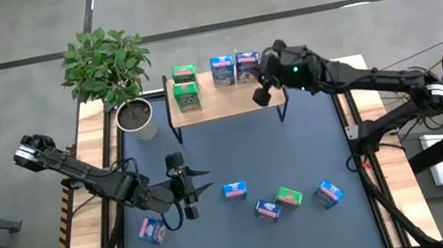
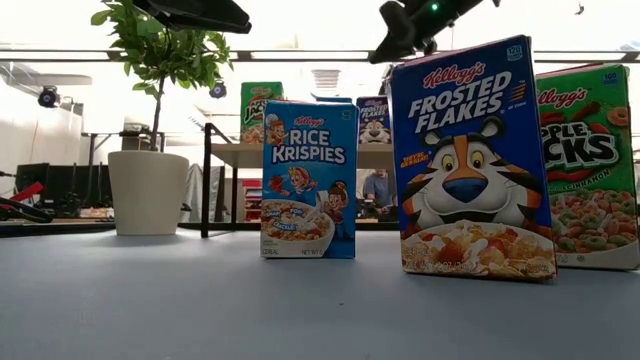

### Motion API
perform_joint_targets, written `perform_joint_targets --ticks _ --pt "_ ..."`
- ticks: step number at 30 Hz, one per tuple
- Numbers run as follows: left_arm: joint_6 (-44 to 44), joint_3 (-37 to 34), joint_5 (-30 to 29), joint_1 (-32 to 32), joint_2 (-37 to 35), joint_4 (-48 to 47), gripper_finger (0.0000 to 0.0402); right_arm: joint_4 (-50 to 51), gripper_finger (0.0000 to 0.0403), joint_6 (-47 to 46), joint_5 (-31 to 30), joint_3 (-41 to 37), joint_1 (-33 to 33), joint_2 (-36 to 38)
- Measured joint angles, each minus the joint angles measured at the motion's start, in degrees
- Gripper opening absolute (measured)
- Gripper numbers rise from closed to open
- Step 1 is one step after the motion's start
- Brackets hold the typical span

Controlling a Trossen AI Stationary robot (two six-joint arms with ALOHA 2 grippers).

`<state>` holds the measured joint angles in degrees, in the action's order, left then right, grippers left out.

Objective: Stack cereal on shelf
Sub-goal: Adjust the blue cereal box on the shelf

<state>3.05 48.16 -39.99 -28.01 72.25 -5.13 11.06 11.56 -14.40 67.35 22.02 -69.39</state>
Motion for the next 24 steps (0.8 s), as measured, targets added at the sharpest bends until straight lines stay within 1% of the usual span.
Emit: perform_joint_targets --ticks 2,5,10,13,24 --pt "0.02 0.00 0.00 0.00 0.00 0.00 0.0130 -0.94 0.0012 0.91 0.21 0.84 1.51 -0.64" --pt "0.01 0.00 0.00 -0.02 0.00 -0.02 0.0130 -2.67 0.0012 1.35 2.41 2.18 4.01 -3.08" --pt "0.41 0.00 0.02 -0.02 0.00 -0.02 0.0130 -3.17 0.0012 2.00 2.71 4.27 7.55 -8.05" --pt "0.46 0.00 0.02 -0.02 0.00 -0.02 0.0130 -2.01 0.0012 2.50 2.41 5.61 8.26 -9.84" --pt "0.96 0.00 0.04 -0.03 0.00 -0.02 0.0130 0.60 0.0012 4.80 2.35 6.43 8.40 -9.48"
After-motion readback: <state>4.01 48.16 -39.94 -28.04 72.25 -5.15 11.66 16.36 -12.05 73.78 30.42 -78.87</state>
